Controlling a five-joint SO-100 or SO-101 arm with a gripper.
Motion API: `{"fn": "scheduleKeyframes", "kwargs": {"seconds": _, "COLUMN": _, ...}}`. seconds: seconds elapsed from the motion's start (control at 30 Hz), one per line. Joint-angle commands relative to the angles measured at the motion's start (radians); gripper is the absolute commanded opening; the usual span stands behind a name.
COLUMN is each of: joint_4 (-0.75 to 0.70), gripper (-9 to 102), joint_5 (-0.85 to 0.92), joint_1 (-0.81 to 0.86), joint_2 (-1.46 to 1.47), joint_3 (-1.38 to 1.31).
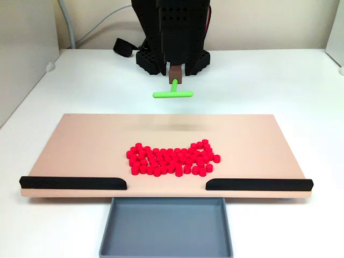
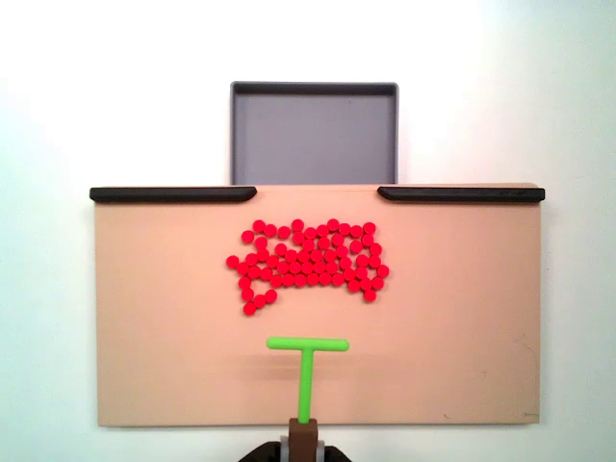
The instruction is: Gather the bottom side granules
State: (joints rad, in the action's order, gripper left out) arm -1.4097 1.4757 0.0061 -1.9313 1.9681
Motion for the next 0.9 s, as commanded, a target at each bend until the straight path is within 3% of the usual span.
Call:
{"fn": "scheduleKeyframes", "kwargs": {"seconds": 0.0, "joint_4": -0.003, "gripper": 0, "joint_5": 0.009, "joint_1": 0.009, "joint_2": -0.002, "joint_3": 0.000}}
{"fn": "scheduleKeyframes", "kwargs": {"seconds": 0.87, "joint_4": -0.005, "gripper": 0, "joint_5": 0.051, "joint_1": 0.015, "joint_2": 0.002, "joint_3": 0.000}}
